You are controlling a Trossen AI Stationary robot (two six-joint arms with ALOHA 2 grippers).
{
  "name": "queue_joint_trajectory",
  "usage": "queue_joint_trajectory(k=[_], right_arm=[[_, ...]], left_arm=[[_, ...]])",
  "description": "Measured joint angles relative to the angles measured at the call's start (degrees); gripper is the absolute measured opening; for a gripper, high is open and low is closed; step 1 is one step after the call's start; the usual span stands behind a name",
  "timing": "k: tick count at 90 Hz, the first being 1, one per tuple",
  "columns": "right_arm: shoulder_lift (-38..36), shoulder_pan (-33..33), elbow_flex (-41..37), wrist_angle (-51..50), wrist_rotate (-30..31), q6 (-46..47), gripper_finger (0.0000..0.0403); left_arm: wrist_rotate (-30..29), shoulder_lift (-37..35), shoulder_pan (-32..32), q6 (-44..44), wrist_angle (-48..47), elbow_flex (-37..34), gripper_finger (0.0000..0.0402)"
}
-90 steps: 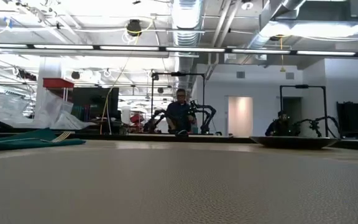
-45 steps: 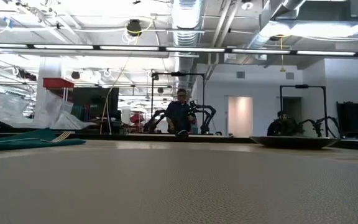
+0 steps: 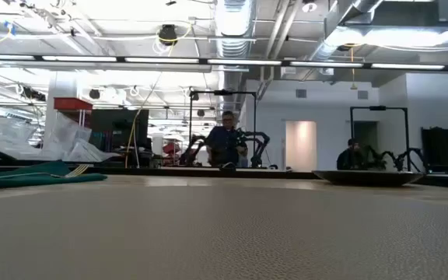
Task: Set table place
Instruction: Put the gold knife on the gray placemat
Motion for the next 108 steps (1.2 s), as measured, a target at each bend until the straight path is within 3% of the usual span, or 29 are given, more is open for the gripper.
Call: queue_joint_trajectory(k=[23,36,49,67,81,108], right_arm=[[0.0,-0.07,0.0,0.01,0.26,-0.87,0.0113],[0.0,-0.04,0.0,0.0,0.24,-0.85,0.0113],[0.0,-0.04,0.0,0.02,0.24,-0.85,0.0113],[0.0,-0.04,0.0,0.0,0.22,-1.08,0.0113],[0.0,-0.04,0.0,0.0,0.22,-2.65,0.0113],[-0.75,-0.19,0.02,-0.01,0.2,-6.72,0.0113]], left_arm=[[2.94,-0.18,2.71,3.03,5.03,-3.63,0.006],[4.12,-0.07,3.32,3.18,5.2,-4.7,0.0013],[3.36,-0.01,3.46,3.0,5.4,-4.51,0.0003],[0.04,0.44,3.46,3.56,1.65,0.07,0.0001],[-8.47,0.52,4.09,8.66,-2.35,5.66,0.0],[-6.7,0.49,9.59,14.86,-10.19,12.06,0.0]])
